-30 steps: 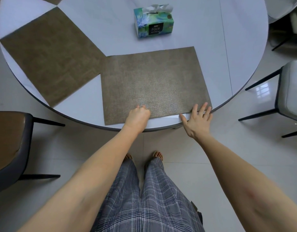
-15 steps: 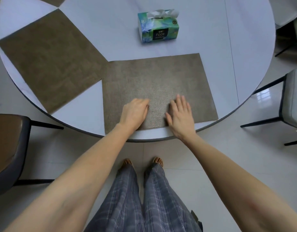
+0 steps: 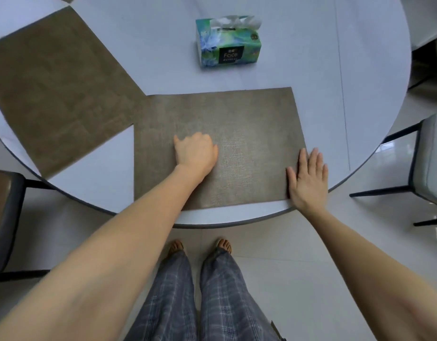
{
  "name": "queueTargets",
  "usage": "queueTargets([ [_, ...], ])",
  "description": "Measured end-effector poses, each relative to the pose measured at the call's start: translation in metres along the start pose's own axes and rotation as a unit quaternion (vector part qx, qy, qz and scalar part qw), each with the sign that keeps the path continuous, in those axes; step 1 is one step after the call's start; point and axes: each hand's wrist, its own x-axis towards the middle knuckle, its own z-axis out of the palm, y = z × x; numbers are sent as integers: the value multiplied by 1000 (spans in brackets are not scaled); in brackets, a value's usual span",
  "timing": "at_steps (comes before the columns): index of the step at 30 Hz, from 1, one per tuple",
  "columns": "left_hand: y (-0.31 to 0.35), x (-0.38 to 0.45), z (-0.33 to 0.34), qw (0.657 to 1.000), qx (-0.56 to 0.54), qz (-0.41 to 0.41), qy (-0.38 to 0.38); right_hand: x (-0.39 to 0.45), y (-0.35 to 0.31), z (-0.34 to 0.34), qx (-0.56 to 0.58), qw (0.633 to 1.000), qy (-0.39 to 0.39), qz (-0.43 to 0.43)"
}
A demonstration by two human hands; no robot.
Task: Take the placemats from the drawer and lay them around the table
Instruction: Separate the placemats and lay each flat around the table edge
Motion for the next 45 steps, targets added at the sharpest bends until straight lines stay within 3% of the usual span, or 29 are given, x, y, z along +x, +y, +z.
queueTargets([
  [2,1,19,-8,1000,4,2,11,17,-18,-8,5,999,30,-27],
  [5,5,56,-6,998,-34,51,-22,58,-64,-18,14,988,47,-147],
  [8,12,82,8,993,-59,56,-88,105,-102,-16,24,978,12,-205],
  [12,12,91,29,993,-43,48,-99,139,-98,-2,-26,953,-27,-300],
  [16,10,95,26,992,-43,47,-107,174,-64,-9,-9,981,15,-194],
  [21,9,97,16,995,9,66,-73,189,-53,-18,-15,996,8,-85],
  [24,-7,104,2,995,-13,94,-24,156,-89,-19,7,993,31,-118],
  [27,-37,109,-13,976,-195,71,70,103,-153,-9,92,972,15,-213],
  [29,-62,108,-13,963,-235,33,129,73,-193,7,128,965,-18,-226],
  [30,-75,108,-9,966,-223,29,126,62,-208,16,127,967,-26,-221],
  [33,-107,105,15,992,-95,81,22,49,-225,41,38,976,3,-217],
  [37,-122,104,30,993,1,118,33,52,-227,48,-19,977,13,-213],
  [45,-181,101,26,999,-17,-19,19,48,-233,49,-28,980,26,-195],
])
